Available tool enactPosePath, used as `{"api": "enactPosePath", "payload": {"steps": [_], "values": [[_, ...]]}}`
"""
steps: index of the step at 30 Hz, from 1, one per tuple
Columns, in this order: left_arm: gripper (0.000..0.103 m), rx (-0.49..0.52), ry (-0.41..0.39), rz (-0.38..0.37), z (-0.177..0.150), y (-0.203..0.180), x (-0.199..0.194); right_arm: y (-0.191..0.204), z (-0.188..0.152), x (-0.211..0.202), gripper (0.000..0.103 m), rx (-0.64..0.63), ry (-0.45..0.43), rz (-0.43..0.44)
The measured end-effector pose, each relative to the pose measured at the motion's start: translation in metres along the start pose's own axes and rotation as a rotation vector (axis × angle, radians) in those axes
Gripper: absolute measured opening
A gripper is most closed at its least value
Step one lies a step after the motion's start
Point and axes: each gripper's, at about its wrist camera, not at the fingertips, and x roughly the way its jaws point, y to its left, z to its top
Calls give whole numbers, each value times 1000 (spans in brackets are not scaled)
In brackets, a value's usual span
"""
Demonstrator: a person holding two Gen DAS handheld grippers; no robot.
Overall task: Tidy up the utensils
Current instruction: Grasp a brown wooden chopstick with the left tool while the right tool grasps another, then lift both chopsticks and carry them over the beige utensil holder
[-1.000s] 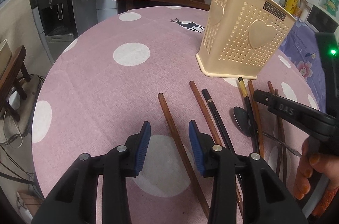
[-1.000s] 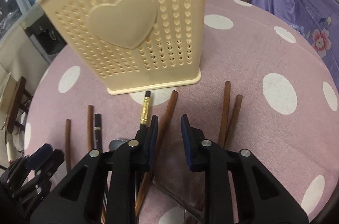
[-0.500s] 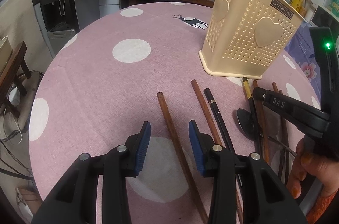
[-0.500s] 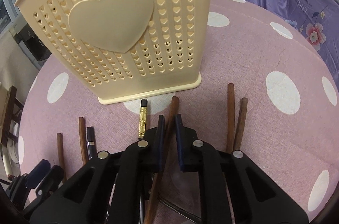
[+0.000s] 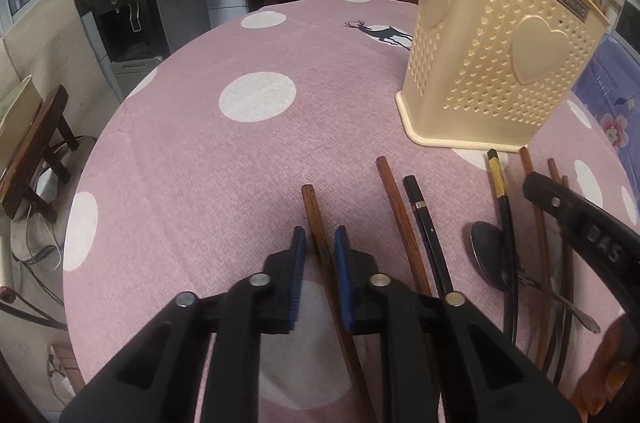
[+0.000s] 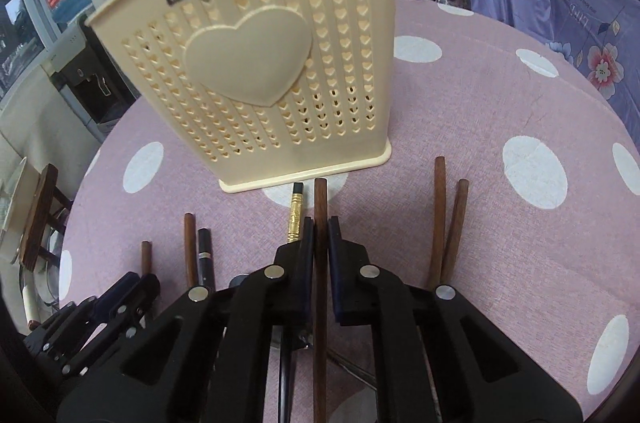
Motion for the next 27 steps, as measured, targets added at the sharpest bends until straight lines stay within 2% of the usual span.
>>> {"api": "enactPosePath", "payload": {"steps": [7,13,17,22,27], "values": [[9,-41,0,-5,6,-2,4,-4,0,-17,8,-21,-60,13],[8,-46,-6,3,5,-6,4,4,-11,-30,8,-44,-80,24],[8,-67,5,-18,8,-3,5,6,-16,-36,8,-52,-94,32],[8,-92,-17,-67,9,5,-5,5,-18,-44,8,-70,-114,76],[8,-109,-87,-173,14,19,-47,-3,-16,-66,8,-91,-150,142]]}}
